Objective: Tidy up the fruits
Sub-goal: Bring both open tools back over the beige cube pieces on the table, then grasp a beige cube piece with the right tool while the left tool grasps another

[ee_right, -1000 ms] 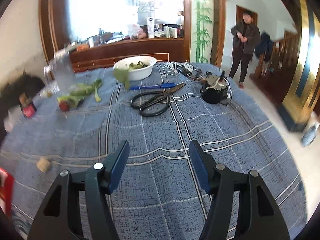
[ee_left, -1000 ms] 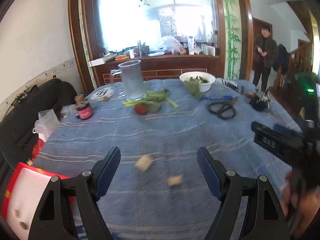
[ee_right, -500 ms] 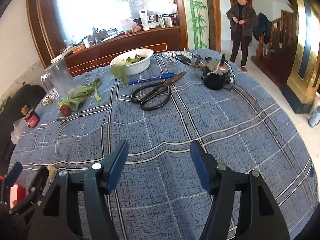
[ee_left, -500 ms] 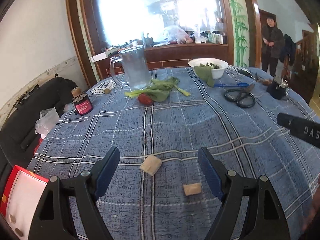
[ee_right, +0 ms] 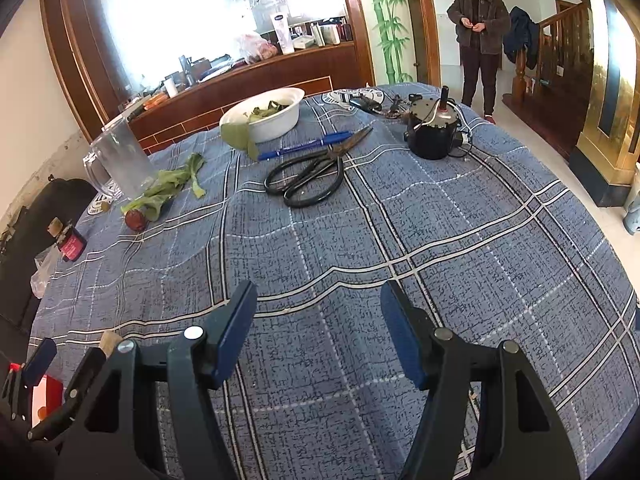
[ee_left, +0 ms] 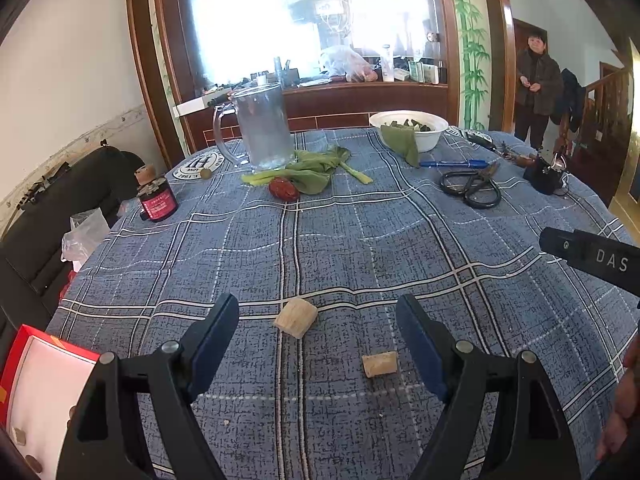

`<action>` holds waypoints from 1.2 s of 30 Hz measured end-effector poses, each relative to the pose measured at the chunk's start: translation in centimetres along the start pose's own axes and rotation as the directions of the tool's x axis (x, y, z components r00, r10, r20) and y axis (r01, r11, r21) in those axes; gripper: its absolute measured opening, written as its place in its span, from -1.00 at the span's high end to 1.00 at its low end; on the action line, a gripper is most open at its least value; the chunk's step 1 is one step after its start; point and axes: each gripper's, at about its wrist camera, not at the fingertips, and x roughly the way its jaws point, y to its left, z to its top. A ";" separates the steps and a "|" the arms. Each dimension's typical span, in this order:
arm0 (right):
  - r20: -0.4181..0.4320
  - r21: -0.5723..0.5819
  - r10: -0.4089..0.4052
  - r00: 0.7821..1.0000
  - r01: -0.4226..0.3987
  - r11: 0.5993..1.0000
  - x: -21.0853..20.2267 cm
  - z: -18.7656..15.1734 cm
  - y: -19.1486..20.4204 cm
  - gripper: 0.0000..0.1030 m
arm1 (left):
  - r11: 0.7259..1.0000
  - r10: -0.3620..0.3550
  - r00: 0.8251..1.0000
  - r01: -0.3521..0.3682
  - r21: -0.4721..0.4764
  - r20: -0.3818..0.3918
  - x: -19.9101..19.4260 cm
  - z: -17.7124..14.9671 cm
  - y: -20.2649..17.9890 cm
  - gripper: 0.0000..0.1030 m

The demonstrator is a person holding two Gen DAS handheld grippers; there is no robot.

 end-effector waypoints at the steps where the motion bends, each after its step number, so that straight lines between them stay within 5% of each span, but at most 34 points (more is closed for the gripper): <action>1: -0.002 0.001 0.003 1.000 -0.003 1.000 0.0 0.0 0.0 -0.27 | 1.000 0.002 1.000 -0.002 0.000 -0.002 0.0 0.0 0.0 -0.57; 11: -0.011 0.002 0.044 0.999 -0.044 0.999 -0.1 -0.2 0.4 -0.27 | 0.999 0.033 0.999 -0.033 -0.038 -0.006 -0.1 0.9 2.5 -0.57; 20: 0.010 -0.096 0.226 0.974 -0.224 0.970 -1.3 -1.0 3.3 -0.27 | 0.953 0.269 0.963 -0.267 -0.141 -0.001 -0.2 1.9 11.2 -0.57; 25: -0.059 -0.206 0.338 0.939 -0.343 0.917 -1.5 -2.8 7.2 -0.27 | 0.945 0.194 0.978 -0.208 -0.253 -0.081 1.5 1.4 14.4 -0.57; 36: -0.185 -0.371 0.301 0.935 -0.351 0.860 0.6 -7.2 12.5 -0.20 | 0.961 0.113 0.990 -0.131 -0.244 -0.088 1.6 1.1 13.2 -0.57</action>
